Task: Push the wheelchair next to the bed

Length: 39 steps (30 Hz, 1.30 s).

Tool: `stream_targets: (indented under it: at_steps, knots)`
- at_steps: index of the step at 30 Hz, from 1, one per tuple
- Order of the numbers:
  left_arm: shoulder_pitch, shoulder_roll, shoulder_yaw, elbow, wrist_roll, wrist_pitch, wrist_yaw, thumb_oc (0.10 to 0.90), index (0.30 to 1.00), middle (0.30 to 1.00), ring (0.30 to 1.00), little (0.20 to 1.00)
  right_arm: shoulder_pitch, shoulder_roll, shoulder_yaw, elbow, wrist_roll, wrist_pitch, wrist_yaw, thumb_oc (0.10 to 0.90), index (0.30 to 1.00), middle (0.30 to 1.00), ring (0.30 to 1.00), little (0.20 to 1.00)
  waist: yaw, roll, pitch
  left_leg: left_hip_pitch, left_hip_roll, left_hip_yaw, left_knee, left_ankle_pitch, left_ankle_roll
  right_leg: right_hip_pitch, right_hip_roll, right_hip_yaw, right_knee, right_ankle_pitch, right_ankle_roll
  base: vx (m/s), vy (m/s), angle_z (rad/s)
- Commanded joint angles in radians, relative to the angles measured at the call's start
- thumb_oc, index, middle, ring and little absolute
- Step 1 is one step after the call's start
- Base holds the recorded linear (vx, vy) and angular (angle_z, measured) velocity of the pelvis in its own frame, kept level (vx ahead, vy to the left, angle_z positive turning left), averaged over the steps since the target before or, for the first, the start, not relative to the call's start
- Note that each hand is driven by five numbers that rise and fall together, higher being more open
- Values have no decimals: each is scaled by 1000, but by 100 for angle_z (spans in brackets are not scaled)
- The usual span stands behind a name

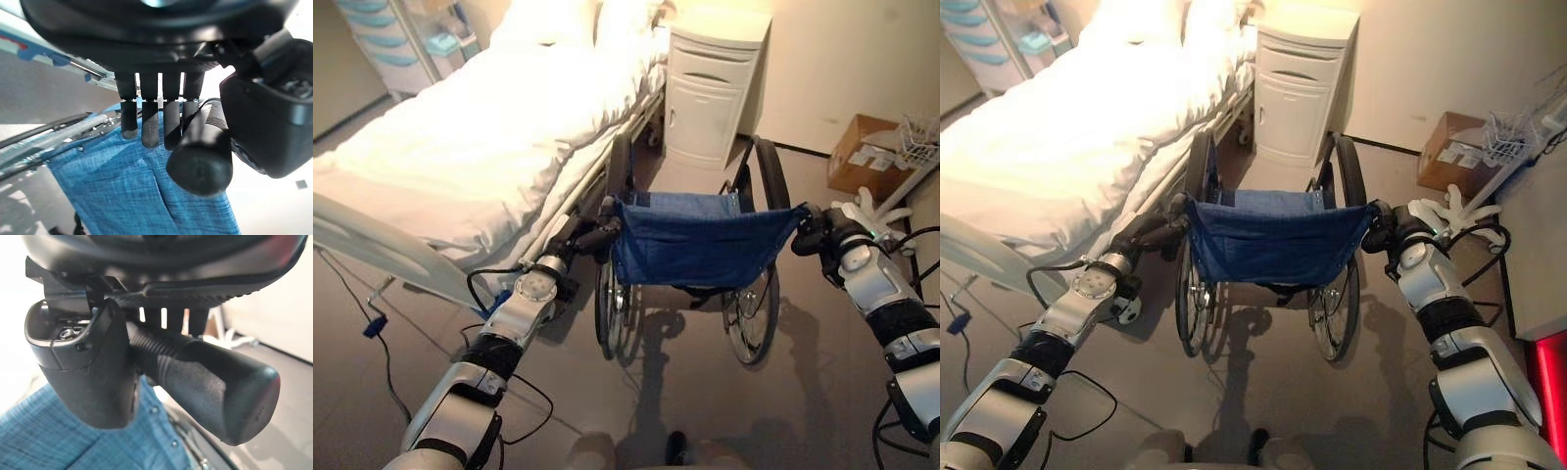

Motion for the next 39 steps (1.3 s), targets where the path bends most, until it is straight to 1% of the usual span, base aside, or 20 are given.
stream_targets:
  at_steps: [1, 3, 5, 8, 9, 10, 12, 13, 17, 20, 21, 23, 26, 27, 29, 31, 32, 34, 37, 39]
  knots:
    - [-26, 31, 19, 51, 56, -6, 43, 400, 300, 300, 300, 300, -3, 44, 100, -121, -24, -87, 137, 400, 300, 300, 300, 300, 44, 61, 32, -101, -1, 1, -131, 347, -11, 52, 33, 10, 52, 35, 51, 617, -5, -41]
    - [19, 51, 53, 27, 70, 2, 45, 400, 300, 300, 300, 300, -11, 46, 103, -125, -24, -90, 172, 400, 300, 300, 300, 300, 93, 79, 25, -130, 5, -26, -300, 403, -17, 112, 58, 47, 55, -14, 49, 586, 83, -85]
    - [49, 72, 82, 9, 82, 10, 40, 400, 300, 300, 300, 300, -13, 45, 103, -130, -28, -92, 202, 400, 300, 300, 300, 300, 110, 87, 15, -124, 13, -30, -344, 400, -17, 136, 52, 60, 80, -56, 53, 552, 196, -89]
    - [66, 89, 101, -6, 93, 14, 34, 400, 300, 300, 300, 300, 0, 41, 90, -144, -41, -90, 222, 400, 300, 300, 300, 300, 101, 93, 1, -105, 30, 24, -271, 362, -1, 153, 37, 55, 116, -84, 62, 381, 235, -89]
    - [63, 100, 102, -3, 80, 18, 30, 400, 300, 300, 300, 300, 17, 41, 84, -148, -33, -92, 216, 400, 300, 300, 300, 300, 93, 90, -13, -96, 31, 48, -226, 317, 18, 160, 21, 52, 137, -91, 71, 533, 342, -53]
    - [54, 104, 91, 20, 72, 15, 33, 400, 300, 300, 300, 300, 55, 58, 69, -142, -32, -103, 210, 400, 300, 300, 300, 300, 89, 73, -32, -99, 13, 66, -183, 260, 43, 165, -11, 43, 166, -60, 96, 550, 348, -4]
    - [49, 110, 91, 31, 80, 5, 26, 400, 300, 300, 300, 300, 101, 65, 56, -159, -45, -104, 209, 400, 300, 300, 300, 300, 87, 58, -39, -99, -3, 63, -143, 222, 62, 153, -46, 38, 193, 4, 125, 483, 289, -1]
    - [40, 118, 91, 27, 80, 18, 20, 400, 300, 300, 300, 300, 125, 72, 51, -161, -46, -107, 199, 400, 300, 300, 300, 300, 90, 45, -49, -87, -18, 60, -133, 204, 78, 143, -88, 28, 227, 68, 160, 381, 222, -17]
    - [21, 123, 84, 19, 89, 37, 18, 400, 300, 300, 300, 300, 138, 95, 44, -141, -43, -119, 167, 400, 300, 300, 300, 300, 109, 36, -66, -80, -37, 52, -132, 191, 95, 142, -142, 17, 271, 143, 177, 338, 212, -26]
    - [18, 115, 71, 6, 86, 37, 31, 400, 300, 300, 300, 300, 138, 108, 39, -98, -48, -144, 134, 400, 300, 300, 300, 300, 122, 43, -83, -71, -55, 30, -146, 176, 118, 105, -159, 29, 400, 234, 184, 290, 205, -16]
    - [21, 106, 61, 6, 88, 32, 37, 400, 300, 300, 300, 300, 153, 105, 33, -85, -47, -157, 128, 400, 300, 300, 300, 300, 113, 48, -89, -51, -63, 18, -160, 171, 132, 60, -138, 48, 463, 266, 185, 277, 185, -7]
    - [27, 98, 57, 2, 91, 32, 42, 400, 300, 300, 300, 300, 168, 102, 28, -79, -54, -163, 124, 400, 300, 300, 300, 300, 105, 49, -92, -37, -71, 6, -167, 168, 138, 25, -134, 58, 484, 290, 185, 294, 113, 18]
    - [48, 73, 50, 9, 105, 8, 50, 400, 300, 300, 300, 300, 188, 91, 33, -85, -55, -161, 115, 400, 300, 300, 300, 300, 55, 58, -79, 54, -83, -41, -195, 153, 144, -122, -112, 79, 424, 271, 164, 382, 21, 19]
    - [51, 69, 49, 10, 111, -5, 50, 400, 300, 300, 300, 300, 188, 86, 35, -94, -46, -149, 110, 400, 300, 300, 300, 300, 32, 64, -71, 93, -82, -63, -203, 136, 145, -211, -107, 85, 363, 274, 158, 373, -65, 22]
    - [53, 72, 49, 9, 111, -17, 52, 400, 300, 300, 300, 300, 185, 79, 37, -104, -38, -140, 109, 400, 300, 300, 300, 300, 11, 57, -59, 127, -93, -80, -202, 107, 148, -271, -117, 86, 307, 292, 161, 334, -77, 52]
    - [43, 75, 48, 4, 100, -34, 43, 400, 300, 300, 300, 300, 173, 62, 33, -133, -21, -102, 119, 400, 300, 300, 300, 300, -36, 35, -30, 204, -121, -128, -178, 27, 147, -357, -133, 87, 106, 327, 175, 528, -120, 91]
    - [30, 73, 42, 6, 92, -35, 38, 400, 300, 300, 300, 300, 161, 57, 31, -142, -19, -85, 121, 400, 300, 300, 300, 300, -50, 32, -25, 225, -127, -148, -171, 8, 144, -379, -130, 85, 25, 314, 177, 423, -67, 106]
    - [13, 63, 41, 11, 96, -27, 30, 400, 300, 300, 300, 300, 128, 51, 24, -160, -28, -48, 157, 400, 300, 300, 300, 300, -63, 33, -23, 251, -123, -156, -155, -23, 135, -369, -110, 67, -31, 288, 172, 456, -81, 67]
    - [6, 53, 54, 5, 123, -12, 17, 400, 300, 300, 300, 300, 82, 37, 31, -166, -35, -7, 198, 400, 300, 300, 300, 300, -75, 19, -41, 286, -117, -125, -123, -72, 121, -336, -84, 43, 38, 274, 156, 394, -113, 33]
    - [0, 40, 48, 19, 89, -10, 19, 400, 300, 300, 300, 300, 90, 30, 26, -154, -20, -4, 193, 400, 300, 300, 300, 300, -95, 24, -61, 308, -99, -138, -87, -67, 110, -322, -68, 72, 74, 254, 145, 423, -142, 27]
